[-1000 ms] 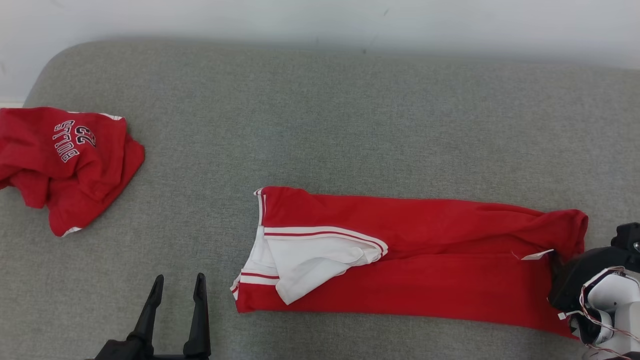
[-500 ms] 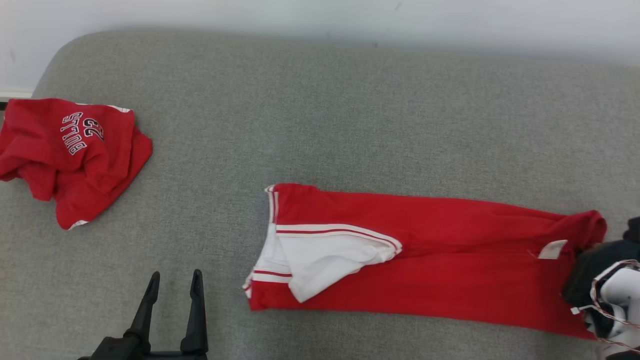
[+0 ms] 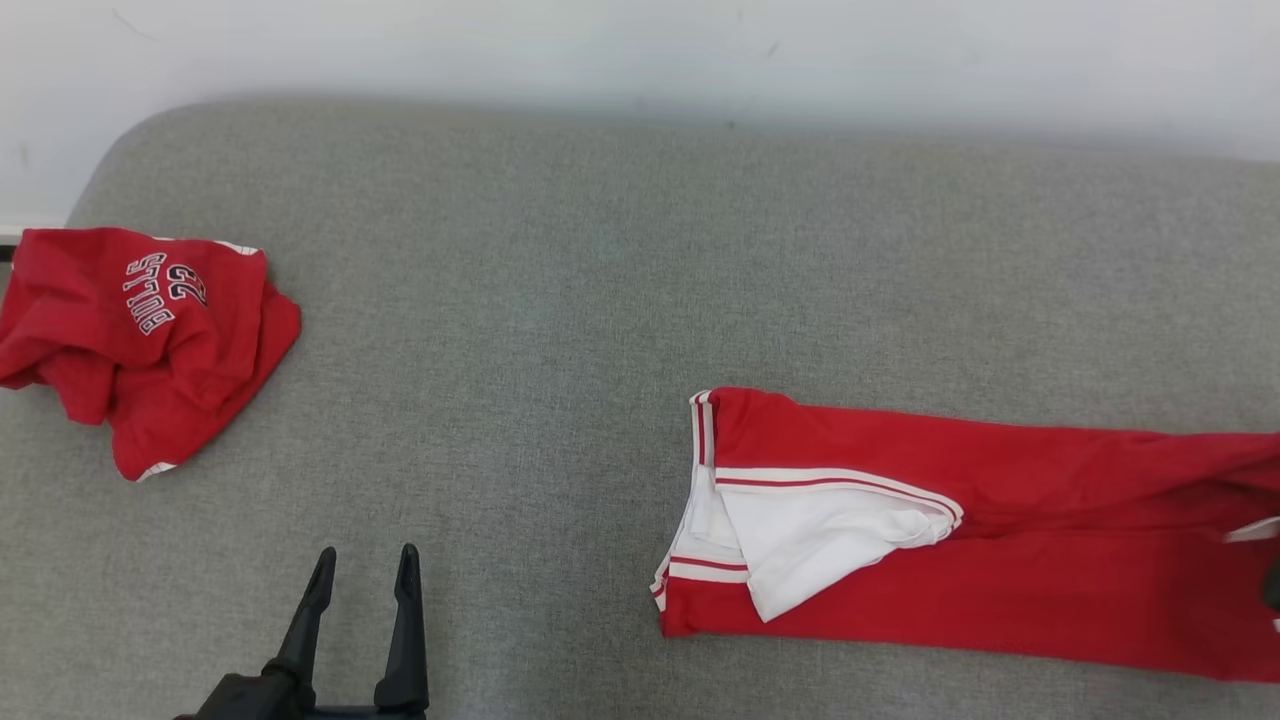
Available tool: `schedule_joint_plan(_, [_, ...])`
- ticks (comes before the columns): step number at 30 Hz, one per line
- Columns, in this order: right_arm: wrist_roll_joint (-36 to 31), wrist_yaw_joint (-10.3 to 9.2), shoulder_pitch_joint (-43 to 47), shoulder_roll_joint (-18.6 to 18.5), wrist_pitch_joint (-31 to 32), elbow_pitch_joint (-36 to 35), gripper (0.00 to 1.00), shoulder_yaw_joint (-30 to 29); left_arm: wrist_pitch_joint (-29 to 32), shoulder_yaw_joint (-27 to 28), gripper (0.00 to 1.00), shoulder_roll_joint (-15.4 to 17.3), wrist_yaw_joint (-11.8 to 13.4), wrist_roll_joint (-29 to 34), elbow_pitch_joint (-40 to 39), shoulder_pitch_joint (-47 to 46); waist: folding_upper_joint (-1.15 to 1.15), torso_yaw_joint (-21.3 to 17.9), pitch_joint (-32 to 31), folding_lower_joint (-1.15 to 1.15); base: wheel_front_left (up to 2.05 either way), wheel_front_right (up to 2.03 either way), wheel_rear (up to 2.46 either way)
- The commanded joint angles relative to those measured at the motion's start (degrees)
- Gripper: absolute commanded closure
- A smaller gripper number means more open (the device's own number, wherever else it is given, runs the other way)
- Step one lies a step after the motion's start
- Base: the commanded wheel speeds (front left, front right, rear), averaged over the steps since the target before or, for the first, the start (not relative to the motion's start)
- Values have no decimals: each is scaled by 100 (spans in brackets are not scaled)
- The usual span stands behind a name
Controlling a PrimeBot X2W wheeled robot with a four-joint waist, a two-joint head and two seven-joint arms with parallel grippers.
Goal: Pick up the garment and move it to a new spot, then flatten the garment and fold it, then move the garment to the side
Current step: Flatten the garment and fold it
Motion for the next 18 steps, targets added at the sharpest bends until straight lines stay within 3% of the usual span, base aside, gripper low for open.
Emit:
schedule_joint_plan(1, [191,-13,160,188,159,-152,100,202,-15,-10,0,-3,39,-45,44,81,-1,-7,-131,-1,0,0,0])
schedule_joint_plan(4, [584,-13,211,381,366,-337,100,488,-15,-10,0,-2,42,-75,80,117,-1,-19,-209,-1,0,0,0])
schedule_joint_plan(13, [1961,-13,669,646,1114,-1407,100,2671,-16,-67,0,-2,92,-228,173,224,-1,-42,-403,-1,0,0,0])
schedule_joint_plan(18, [2355,-13,751,663,1364,-1692,100,3592,-15,-102,0,-2,95,-267,202,249,-1,43,-486,-1,0,0,0])
